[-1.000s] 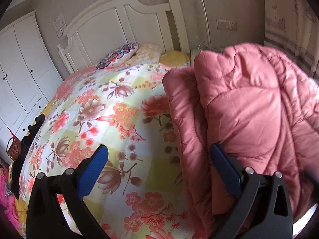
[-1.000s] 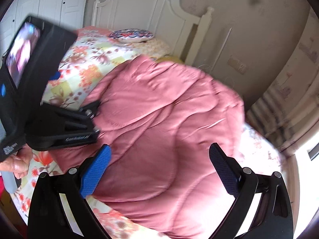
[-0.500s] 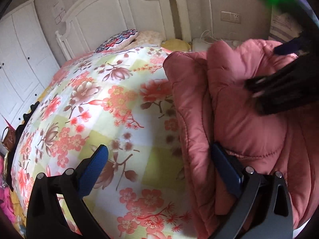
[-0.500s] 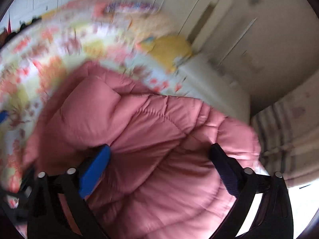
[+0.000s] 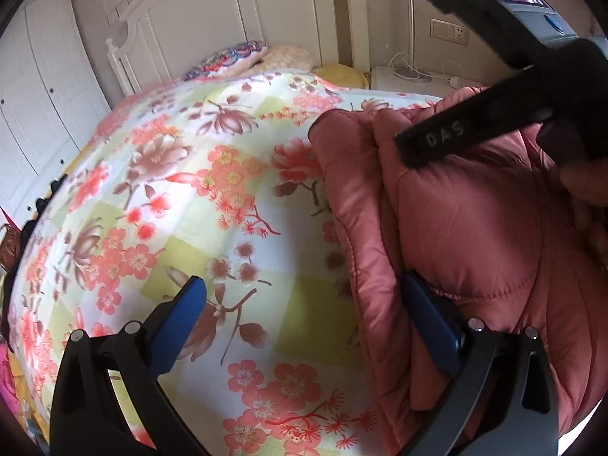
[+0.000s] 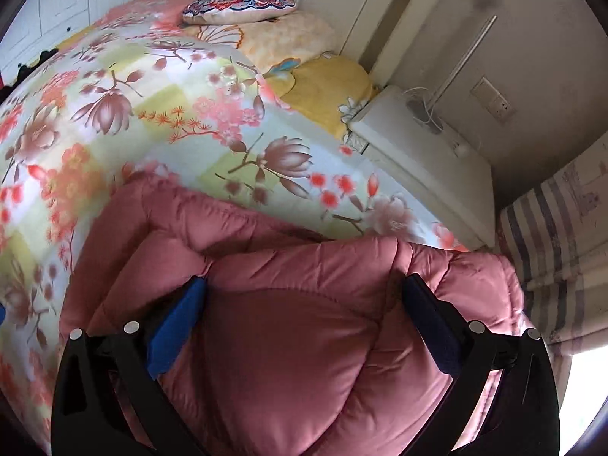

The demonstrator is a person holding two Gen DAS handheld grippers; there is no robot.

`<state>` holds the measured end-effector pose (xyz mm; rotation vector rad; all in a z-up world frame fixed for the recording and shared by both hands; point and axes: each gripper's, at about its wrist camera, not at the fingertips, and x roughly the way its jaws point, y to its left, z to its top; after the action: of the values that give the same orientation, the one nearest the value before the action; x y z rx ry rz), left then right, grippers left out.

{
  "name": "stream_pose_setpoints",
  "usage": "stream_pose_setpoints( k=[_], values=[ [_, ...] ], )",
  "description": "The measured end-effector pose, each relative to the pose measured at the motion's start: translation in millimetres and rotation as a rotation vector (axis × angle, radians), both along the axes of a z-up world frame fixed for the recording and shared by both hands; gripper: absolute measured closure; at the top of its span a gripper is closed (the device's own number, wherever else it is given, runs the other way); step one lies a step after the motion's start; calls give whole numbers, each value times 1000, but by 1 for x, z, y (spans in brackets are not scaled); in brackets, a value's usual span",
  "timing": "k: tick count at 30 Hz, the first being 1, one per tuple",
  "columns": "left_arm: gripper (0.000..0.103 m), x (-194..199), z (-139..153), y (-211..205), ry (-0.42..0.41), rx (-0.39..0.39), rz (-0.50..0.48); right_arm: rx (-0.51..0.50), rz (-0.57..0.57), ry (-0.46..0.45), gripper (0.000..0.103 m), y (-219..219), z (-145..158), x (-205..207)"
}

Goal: Fold large clothes

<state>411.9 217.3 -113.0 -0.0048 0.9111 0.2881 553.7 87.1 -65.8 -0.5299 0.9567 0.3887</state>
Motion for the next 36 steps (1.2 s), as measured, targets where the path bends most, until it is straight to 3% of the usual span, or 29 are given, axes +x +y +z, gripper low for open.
stream_pose_setpoints(
  k=[6, 9, 11, 16, 20, 22, 25, 28, 31, 32, 34, 36],
  values=[
    [2, -1, 0, 0, -6, -14, -11, 257, -32, -47, 5, -86, 62, -33],
    [2, 0, -1, 3, -5, -32, -22, 382, -103, -36, 5, -158, 74, -70],
    [2, 3, -2, 4, -4, -36, -30, 397, -149, -44, 5, -190, 73, -98],
    [2, 7, -1, 4, 1, -30, -39, 373, -188, -155, 5, -234, 58, -191],
    [2, 8, 1, 2, 9, -16, -44, 218, -189, -276, 5, -227, 26, -251],
    [2, 10, 1, 2, 15, -9, -48, 190, -171, -305, 5, -220, 15, -263],
    [2, 12, 3, 1, 24, 5, -57, 106, -164, -354, 5, -206, 0, -263],
    [2, 14, 3, 0, 31, 17, -66, 84, -173, -329, 5, -197, -13, -247],
    [2, 15, 3, -1, 32, 27, -76, 17, -238, -388, 5, -196, -17, -234],
    [2, 15, 3, -1, 32, 27, -78, -8, -259, -370, 5, -199, -21, -226],
    [2, 16, 2, -1, 35, 29, -85, 67, -299, -336, 5, -213, -20, -224],
    [2, 16, 2, 0, 37, 26, -92, 81, -326, -334, 5, -221, -19, -226]
  ],
)
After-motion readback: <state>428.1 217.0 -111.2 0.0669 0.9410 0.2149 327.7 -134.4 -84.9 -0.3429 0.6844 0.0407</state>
